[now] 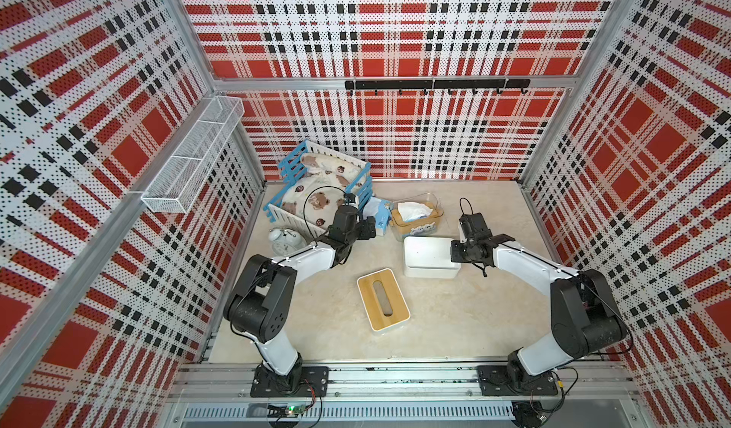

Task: Put the tissue paper into the tissue box
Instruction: Adjust the tissue box at the center of the board, then place the tissue box at the center of the board, then adjust the tissue box at the center of the board.

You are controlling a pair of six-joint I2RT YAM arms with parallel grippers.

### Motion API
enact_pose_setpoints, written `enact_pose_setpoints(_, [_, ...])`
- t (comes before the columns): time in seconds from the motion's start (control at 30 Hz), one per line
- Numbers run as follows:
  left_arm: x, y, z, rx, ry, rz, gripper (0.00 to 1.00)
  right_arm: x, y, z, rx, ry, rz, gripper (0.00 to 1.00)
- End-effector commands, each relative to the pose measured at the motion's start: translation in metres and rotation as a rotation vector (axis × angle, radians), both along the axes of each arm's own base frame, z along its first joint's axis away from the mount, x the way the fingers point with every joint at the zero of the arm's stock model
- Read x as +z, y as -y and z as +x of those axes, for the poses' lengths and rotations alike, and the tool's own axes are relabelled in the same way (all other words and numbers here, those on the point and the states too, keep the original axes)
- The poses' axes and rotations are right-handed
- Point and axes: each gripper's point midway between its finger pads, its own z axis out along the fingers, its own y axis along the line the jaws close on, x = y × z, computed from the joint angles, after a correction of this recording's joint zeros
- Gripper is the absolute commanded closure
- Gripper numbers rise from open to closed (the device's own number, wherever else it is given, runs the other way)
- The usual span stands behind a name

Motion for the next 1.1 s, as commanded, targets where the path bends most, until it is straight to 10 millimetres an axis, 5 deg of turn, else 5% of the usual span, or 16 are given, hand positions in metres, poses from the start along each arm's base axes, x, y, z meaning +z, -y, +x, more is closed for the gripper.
enact_pose_setpoints(0.0, [0.000, 0.011, 0.007, -0.051, 0.015, 0.104, 0.18, 0.003, -0.010, 0.010, 0.006, 0.023, 0.010, 0.92])
enact_pose_setpoints(0.4, [-0.024, 0.048, 0.031, -0.201, -0.038, 0.402, 0.32, 0.019, -0.012, 0.011, 0.051, 0.018, -0.007, 0.57])
enact_pose_setpoints(0.8, [-0.029, 0.097, 0.061, -0.291, -0.030, 0.344, 0.36, 0.022, -0.013, 0.009, 0.050, 0.028, 0.005, 0.54])
enact_pose_setpoints(0.93, [-0.025, 0.090, 0.073, -0.258, -0.034, 0.336, 0.36, 0.023, -0.011, 0.007, 0.045, 0.031, 0.000, 0.54])
enact_pose_setpoints(1.07, [-0.026, 0.076, 0.064, -0.274, -0.063, 0.320, 0.35, 0.024, -0.011, 0.006, 0.044, 0.035, 0.003, 0.54])
